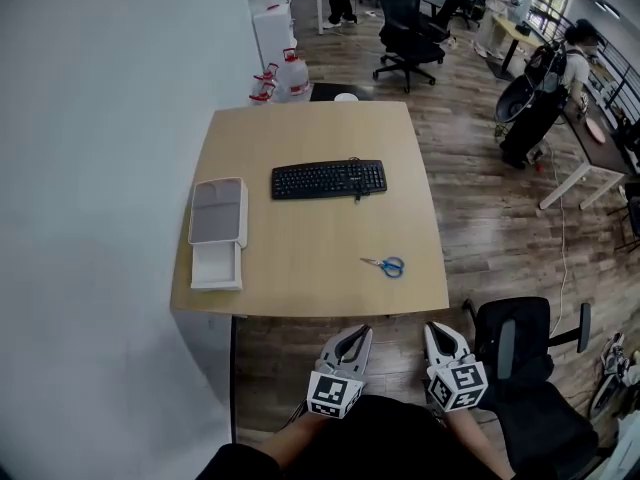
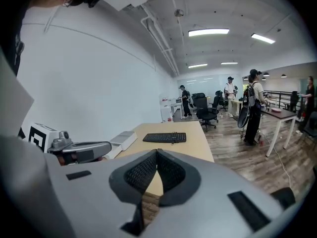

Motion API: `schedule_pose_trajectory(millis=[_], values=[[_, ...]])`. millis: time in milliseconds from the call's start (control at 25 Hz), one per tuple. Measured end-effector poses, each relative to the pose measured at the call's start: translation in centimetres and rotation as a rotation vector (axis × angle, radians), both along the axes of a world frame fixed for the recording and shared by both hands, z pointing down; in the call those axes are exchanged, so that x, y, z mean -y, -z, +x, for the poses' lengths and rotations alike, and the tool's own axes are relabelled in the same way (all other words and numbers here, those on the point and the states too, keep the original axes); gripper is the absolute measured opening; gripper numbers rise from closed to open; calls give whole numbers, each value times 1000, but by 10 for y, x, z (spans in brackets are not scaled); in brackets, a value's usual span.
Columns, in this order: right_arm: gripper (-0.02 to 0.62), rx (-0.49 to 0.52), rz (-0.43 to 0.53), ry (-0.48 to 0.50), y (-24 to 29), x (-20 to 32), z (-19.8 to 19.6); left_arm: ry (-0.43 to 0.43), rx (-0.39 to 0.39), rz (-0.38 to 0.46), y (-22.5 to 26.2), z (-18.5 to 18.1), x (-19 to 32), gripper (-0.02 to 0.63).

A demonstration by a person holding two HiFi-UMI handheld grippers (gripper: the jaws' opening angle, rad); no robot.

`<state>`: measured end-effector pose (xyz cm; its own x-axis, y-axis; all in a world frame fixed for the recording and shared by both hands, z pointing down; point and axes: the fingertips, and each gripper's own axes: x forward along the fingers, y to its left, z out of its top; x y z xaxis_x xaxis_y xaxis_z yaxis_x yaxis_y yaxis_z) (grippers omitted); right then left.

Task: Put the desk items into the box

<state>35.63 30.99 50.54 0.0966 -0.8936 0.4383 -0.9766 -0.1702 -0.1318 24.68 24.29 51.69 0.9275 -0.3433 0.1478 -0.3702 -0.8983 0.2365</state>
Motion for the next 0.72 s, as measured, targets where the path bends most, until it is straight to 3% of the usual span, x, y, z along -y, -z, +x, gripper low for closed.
schedule_pose_trajectory(millis=[240,560,720], values=[[60,-57,-44,-2,-14,63,3,-7,7,-1,-5,-16,58,21],[60,27,-145,-25,-50,92,15,4,-19,6,-6,-29,92,21],[61,-1,-186,10,-66,107,23,46,-21,-34,-14,-36,103,21]])
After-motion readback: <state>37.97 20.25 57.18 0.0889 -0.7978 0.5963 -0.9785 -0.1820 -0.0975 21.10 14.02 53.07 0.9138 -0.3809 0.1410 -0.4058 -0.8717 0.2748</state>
